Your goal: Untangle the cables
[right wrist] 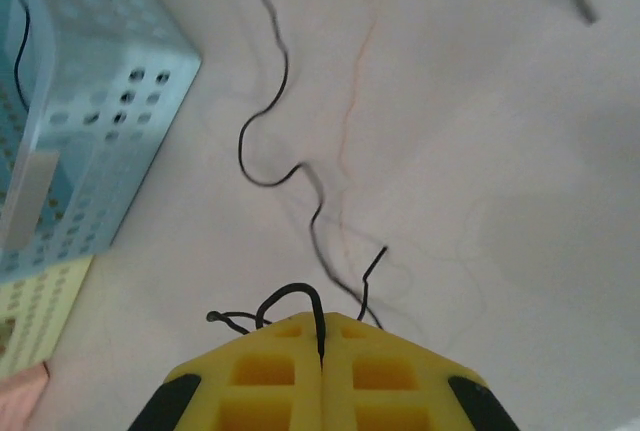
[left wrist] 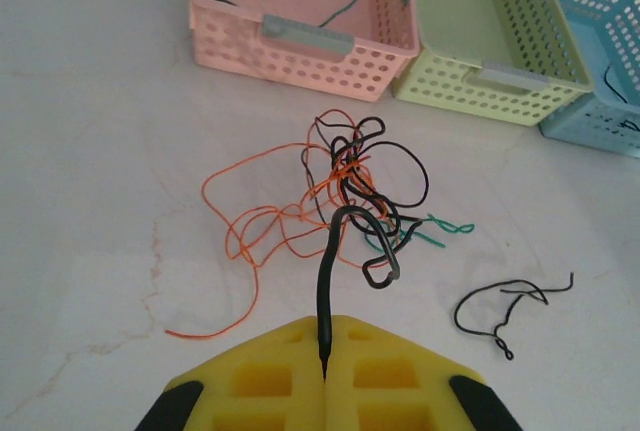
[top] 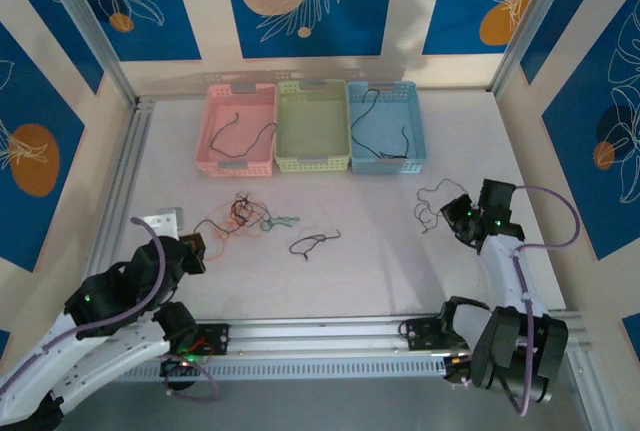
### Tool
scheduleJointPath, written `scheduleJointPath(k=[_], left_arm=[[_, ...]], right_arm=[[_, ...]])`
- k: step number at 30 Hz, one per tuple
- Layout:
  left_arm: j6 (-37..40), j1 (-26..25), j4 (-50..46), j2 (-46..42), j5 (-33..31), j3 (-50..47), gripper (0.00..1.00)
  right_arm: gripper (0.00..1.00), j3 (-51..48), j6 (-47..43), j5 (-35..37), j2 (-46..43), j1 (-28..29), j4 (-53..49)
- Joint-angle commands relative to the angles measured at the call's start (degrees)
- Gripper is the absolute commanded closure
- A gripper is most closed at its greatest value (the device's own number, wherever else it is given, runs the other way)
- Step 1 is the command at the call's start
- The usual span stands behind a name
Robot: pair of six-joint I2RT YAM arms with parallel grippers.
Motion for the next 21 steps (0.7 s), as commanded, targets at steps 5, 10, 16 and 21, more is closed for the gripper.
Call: scheduleJointPath(k=[5,10,16,21], left_arm=[[3.20,0.54,4.89,4.07,5.05,-1.92,1.00],[3.27,0.54,4.80,6.83,4.14,-2.00,1.00],[2.81,0.53,4.32,7.40,3.80,-2.28,1.00],[2.38,0.54,3.92,7.44,3.32,-2.61,1.00]], right_arm=[[1.00,5.60,-3.04,-6.05,-7.34,5.79,-4.91],[1.00,10.97,-3.46,-8.55,-10.19,11.03,-8.35],[1.00,17.91,-2.25,-9.19,-12.20,16.02,-11.27],[1.00,23.71,-0.56,-11.24,-12.69,18.91,-11.40]])
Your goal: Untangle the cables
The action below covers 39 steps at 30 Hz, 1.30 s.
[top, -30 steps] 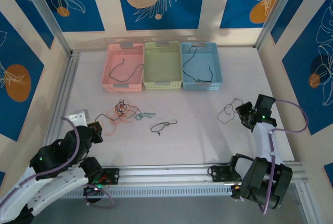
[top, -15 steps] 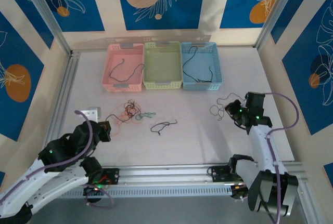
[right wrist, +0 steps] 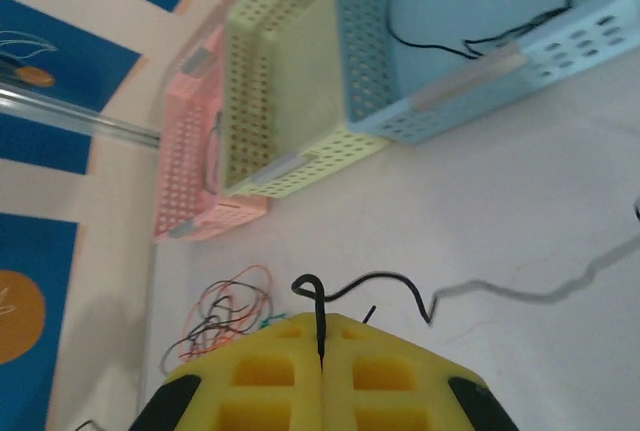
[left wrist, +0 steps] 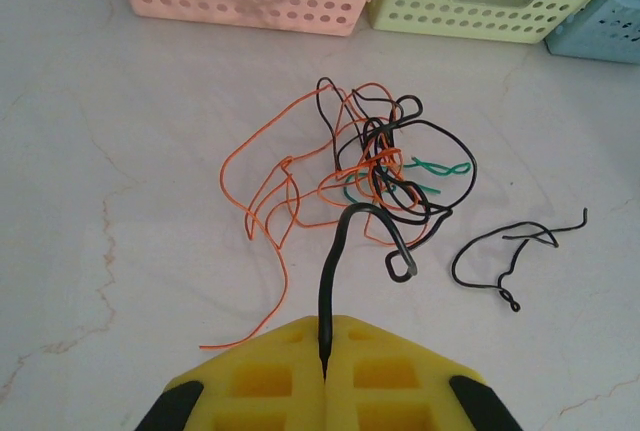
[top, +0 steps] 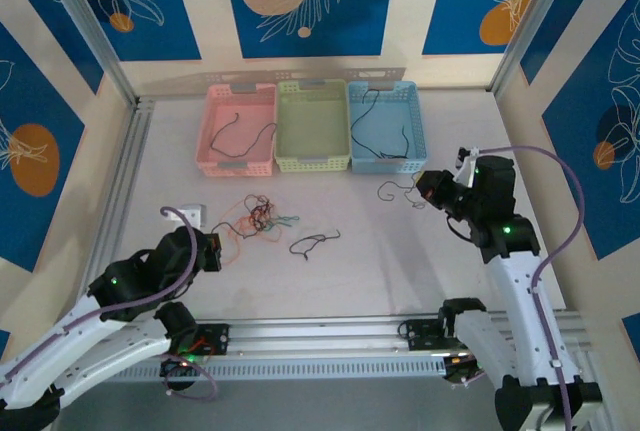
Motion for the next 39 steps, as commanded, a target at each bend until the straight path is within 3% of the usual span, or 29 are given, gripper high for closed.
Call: scheduleJointPath(k=[1,7,12,29,36,39], left_arm=[[-0.23,0.54,0.07,0.09,-0.84,-0.65,1.00],[0.14,0.59,0.18,0.54,-1.20,-0.48,1.00],[0.29,0.53,0.28,-0.64,-0.89,-0.75,1.00],[0.74,0.56,0.55,-1.14,-0.70,-1.07,1.00],[0.82,0.54,0.55,-0.91,-0.53,-1.00,1.00],[0.87,0.55,0.38,-1.04,-0.44,-0.93,1.00]], right_arm=[[1.00,4.59,1.26,-2.61,-0.74,1.71,-1.49],[1.00,13.63,2.09,0.88,1.65,3.01,1.10],[1.00,26.25,1.36,4.12,9.06,3.02,0.55],[1.00,54.90,1.94,5.39,30.91,2.79,13.23],[1.00,60.14,1.25,1.58,38.46,2.53,22.67],[1.00,58.76,-0.56,4.14,40.20,3.51,27.81]])
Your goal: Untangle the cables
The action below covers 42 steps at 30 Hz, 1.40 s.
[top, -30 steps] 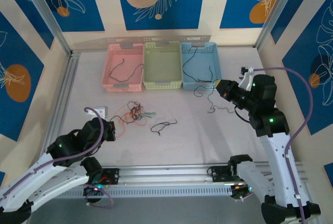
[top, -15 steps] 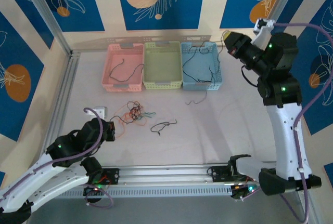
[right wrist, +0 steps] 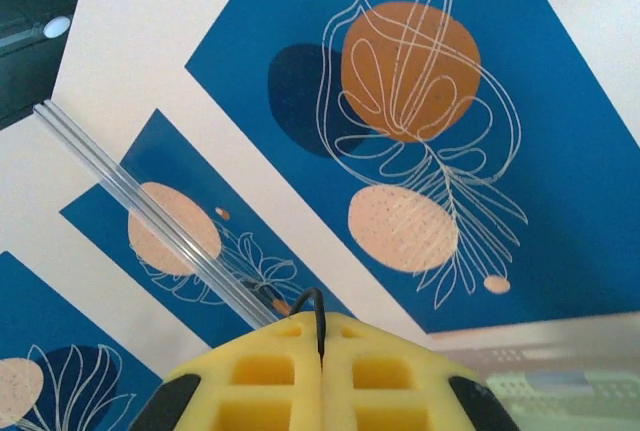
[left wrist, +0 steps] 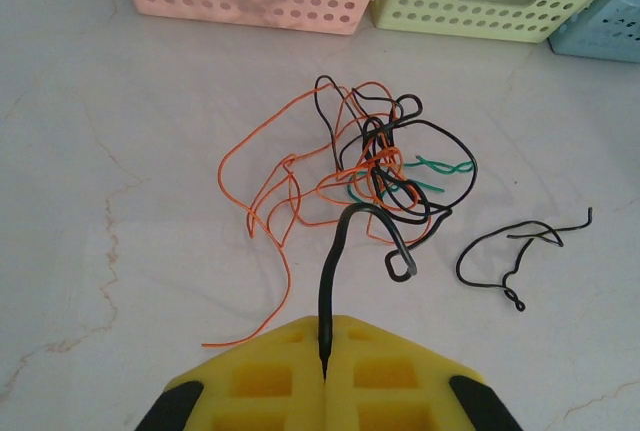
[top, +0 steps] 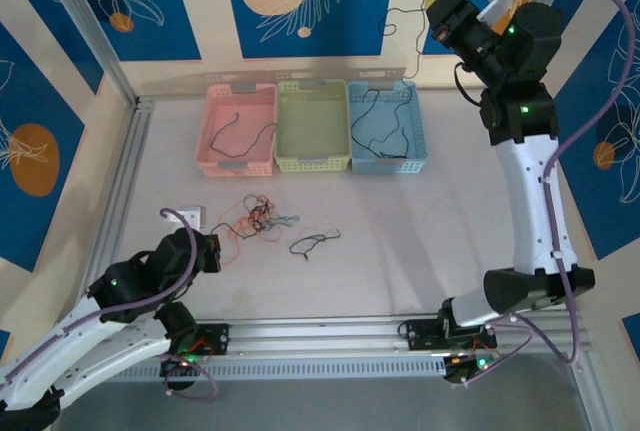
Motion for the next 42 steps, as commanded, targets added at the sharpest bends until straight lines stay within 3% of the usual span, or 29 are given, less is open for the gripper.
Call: scheduleJointPath(k=[1,12,20,27,30,32,35,42], left_arm=[[0.78,0.54,0.38,-0.30,-0.12,-0.30,1.00],[0.87,0.55,0.63,-0.06,0.36,-0.36,1.00],[1.13,0.36,1.08,-0.43,1.29,-0.61,1.00],[1.30,0.34,1.25,-0.34,1.53,-0.75,1.00],[1.31,0.32,1.41,-0.17,1.61,-0.73,1.00],[1.31,0.31,1.42,0.08,1.72,-0.78,1.00],[1.36,0.28,1.67,0.50,2.31,-0.96,1.00],[1.48,0.28,2.64,1.60,3.55,-1.59,1.00]], right_arm=[[1.00,-0.22,-2.91,1.53,1.78,0.82,9.33],[1.00,4.27,-6.42,4.20,14.13,0.63,7.68],[1.00,-18.90,-1.48,7.21,13.82,-0.05,15.23],[1.00,-28.45,2.16,10.15,16.74,-0.47,9.98],[0.85,-28.54,4.30,7.85,19.10,-1.71,4.88],[0.76,-27.16,4.10,2.15,20.72,-2.74,0.69],[0.64,-28.14,3.56,2.77,19.96,-2.68,-2.87],[0.50,-40.34,-2.06,8.44,2.61,2.42,-2.47]])
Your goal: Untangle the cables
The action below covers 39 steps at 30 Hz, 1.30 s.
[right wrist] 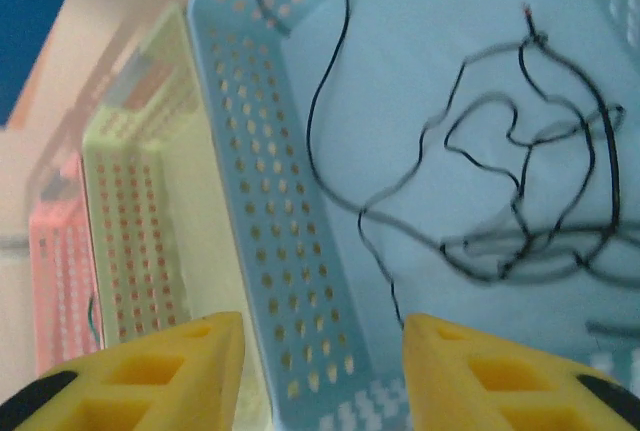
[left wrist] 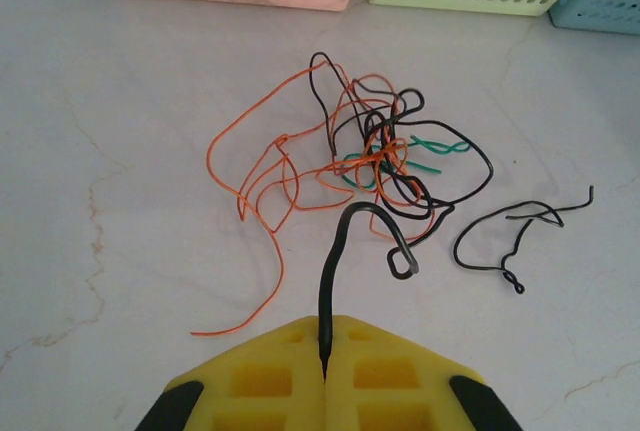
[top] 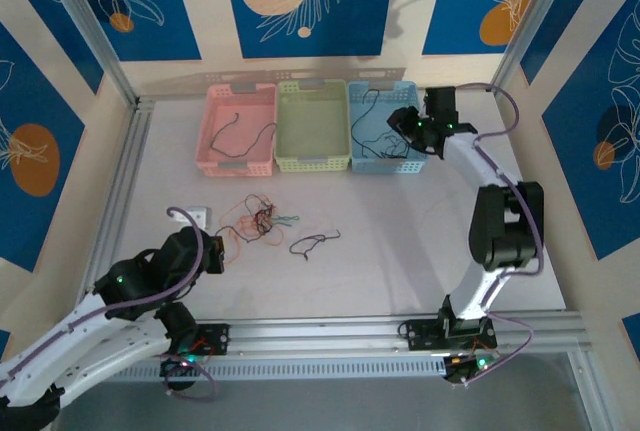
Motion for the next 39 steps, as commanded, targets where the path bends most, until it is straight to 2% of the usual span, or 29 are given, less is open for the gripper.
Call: scheduleJointPath(k=[1,5,7,10,13,16,22,29,34,39], left_arm=[[1.17,0.30,1.95,-0.06,1.87,-1.09,1.00],[1.23,0.36,2.99,0.49,3.36,-1.53,1.00],[1.12,0.36,3.34,0.98,3.81,-1.78,1.00],[0.45,0.35,3.97,1.52,4.01,-2.46,1.00],[-0.84,0.36,6.47,1.41,4.93,-4.74,1.00],[-1.99,0.36,7.98,2.20,6.02,-6.57,1.00],[-2.03,0.36,7.70,4.03,6.96,-6.96,1.00],[-2.10,0.36,7.66,3.36,6.50,-7.43,1.00],[-1.97,0.36,7.39,2.76,6.18,-7.51,1.00],[-1.75,0.36,7.50,2.65,6.01,-7.74,1.00]], right_arm=[[0.50,-6.78,-3.00,1.53,-12.73,3.46,1.08],[0.50,-19.56,-2.41,-1.28,-25.05,7.30,6.13],[0.50,-26.09,-1.21,-1.67,-29.79,10.92,9.18],[0.51,-32.30,1.36,1.02,-32.45,18.07,11.72],[0.51,-33.90,2.52,0.89,-28.67,24.31,12.70],[0.54,-32.57,5.28,-0.45,-22.68,27.91,10.43],[0.56,-29.01,7.04,6.56,-14.28,33.64,2.89],[0.56,-23.21,5.36,11.44,-7.05,35.82,-4.14],[0.58,-18.58,6.69,17.67,-2.94,37.35,-10.46],[0.59,-15.78,7.07,19.12,0.56,38.27,-13.59]])
